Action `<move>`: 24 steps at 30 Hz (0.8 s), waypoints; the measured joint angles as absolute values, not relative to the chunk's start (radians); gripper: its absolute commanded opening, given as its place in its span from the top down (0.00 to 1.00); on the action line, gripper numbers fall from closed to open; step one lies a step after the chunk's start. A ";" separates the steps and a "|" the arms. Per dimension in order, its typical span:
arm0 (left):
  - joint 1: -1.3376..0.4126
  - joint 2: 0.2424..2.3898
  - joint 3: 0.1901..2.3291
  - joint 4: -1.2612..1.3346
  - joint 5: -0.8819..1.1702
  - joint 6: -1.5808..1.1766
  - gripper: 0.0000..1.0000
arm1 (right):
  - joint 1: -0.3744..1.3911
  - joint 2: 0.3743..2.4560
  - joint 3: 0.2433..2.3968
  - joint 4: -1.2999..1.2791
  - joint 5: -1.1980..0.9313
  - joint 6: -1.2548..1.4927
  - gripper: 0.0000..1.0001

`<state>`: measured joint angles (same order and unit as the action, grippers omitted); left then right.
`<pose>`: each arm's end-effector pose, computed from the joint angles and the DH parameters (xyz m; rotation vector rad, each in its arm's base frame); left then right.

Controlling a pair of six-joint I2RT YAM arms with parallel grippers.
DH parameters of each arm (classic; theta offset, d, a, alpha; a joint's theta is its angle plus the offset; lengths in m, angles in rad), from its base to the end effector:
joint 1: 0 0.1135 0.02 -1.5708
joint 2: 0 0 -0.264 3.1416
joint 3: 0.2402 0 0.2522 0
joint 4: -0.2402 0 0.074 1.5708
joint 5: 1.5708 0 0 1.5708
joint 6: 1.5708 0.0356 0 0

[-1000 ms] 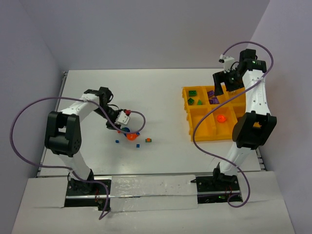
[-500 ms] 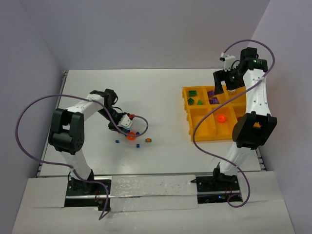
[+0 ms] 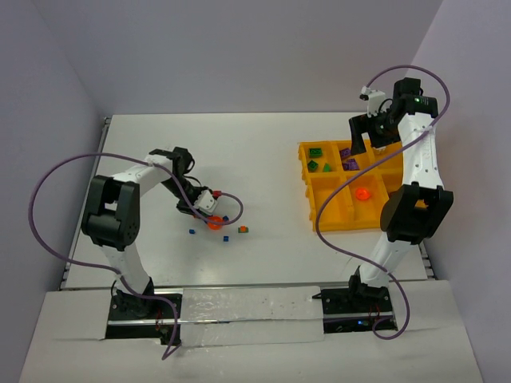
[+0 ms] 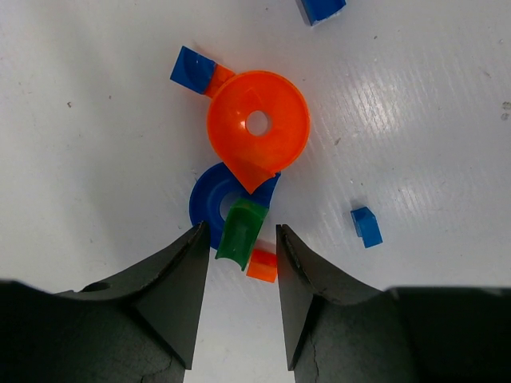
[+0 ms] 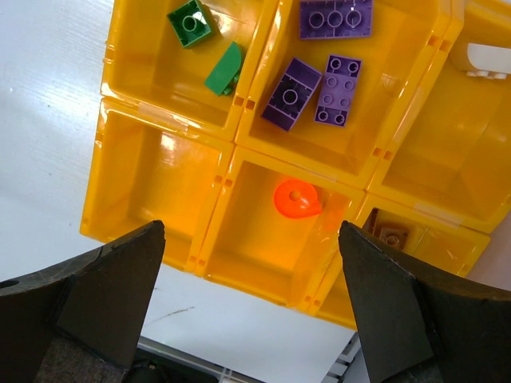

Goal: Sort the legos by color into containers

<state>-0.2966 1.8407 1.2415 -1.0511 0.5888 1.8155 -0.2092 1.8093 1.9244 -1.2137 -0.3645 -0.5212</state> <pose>0.2986 -0.1119 0.1761 2.3461 1.3645 -0.6711 0.3622 -0.0639 0.3622 -0.5112 2.5177 0.2213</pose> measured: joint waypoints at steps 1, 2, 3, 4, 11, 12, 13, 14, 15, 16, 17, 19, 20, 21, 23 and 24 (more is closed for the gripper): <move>-0.298 1.842 1.242 -1.051 0.586 1.817 0.52 | -0.209 1.810 1.924 -1.214 -0.364 -0.521 0.04; -0.300 1.843 1.242 -1.051 0.584 1.818 0.52 | -0.209 1.811 1.924 -1.214 -0.364 -0.521 0.04; -0.302 1.844 1.242 -1.050 0.582 1.819 0.53 | -0.209 1.811 1.924 -1.214 -0.364 -0.521 0.04; -0.304 1.844 1.242 -1.051 0.580 1.819 0.54 | -0.209 1.811 1.924 -1.214 -0.364 -0.521 0.04; -0.321 1.844 1.237 -1.049 0.576 1.819 0.63 | -0.209 1.811 1.924 -1.214 -0.364 -0.521 0.04; -0.322 1.844 1.234 -1.048 0.574 1.819 0.64 | -0.209 1.811 1.924 -1.214 -0.364 -0.521 0.04; -0.322 1.845 1.231 -1.047 0.573 1.819 0.65 | -0.209 1.811 1.924 -1.215 -0.364 -0.521 0.04; -0.322 1.845 1.228 -1.046 0.571 1.819 0.67 | -0.209 1.812 1.924 -1.215 -0.364 -0.521 0.04; -0.322 1.845 1.227 -1.045 0.571 1.818 0.69 | -0.209 1.813 1.925 -1.216 -0.364 -0.521 0.04; -0.322 1.845 1.226 -1.045 0.570 1.816 0.72 | -0.209 1.814 1.925 -1.217 -0.364 -0.521 0.04; -0.322 1.845 1.226 -1.044 0.569 1.813 0.75 | -0.209 1.818 1.928 -1.219 -0.364 -0.521 0.04; -0.322 1.845 1.226 -1.043 0.568 1.806 0.80 | -0.208 1.824 1.932 -1.220 -0.364 -0.521 0.04; -0.322 1.845 1.226 -1.043 0.568 1.800 0.84 | -0.207 1.827 1.933 -1.221 -0.364 -0.522 0.04; -0.322 1.845 1.226 -1.042 0.568 1.796 0.86 | -0.206 1.830 1.937 -1.225 -0.364 -0.522 0.03; -0.322 1.845 1.228 -1.042 0.567 1.788 0.96 | -0.202 1.836 1.949 -1.226 -0.365 -0.521 0.01; -0.322 1.845 1.230 -1.042 0.566 1.782 1.00 | -0.199 1.837 1.955 -1.225 -0.367 -0.520 0.00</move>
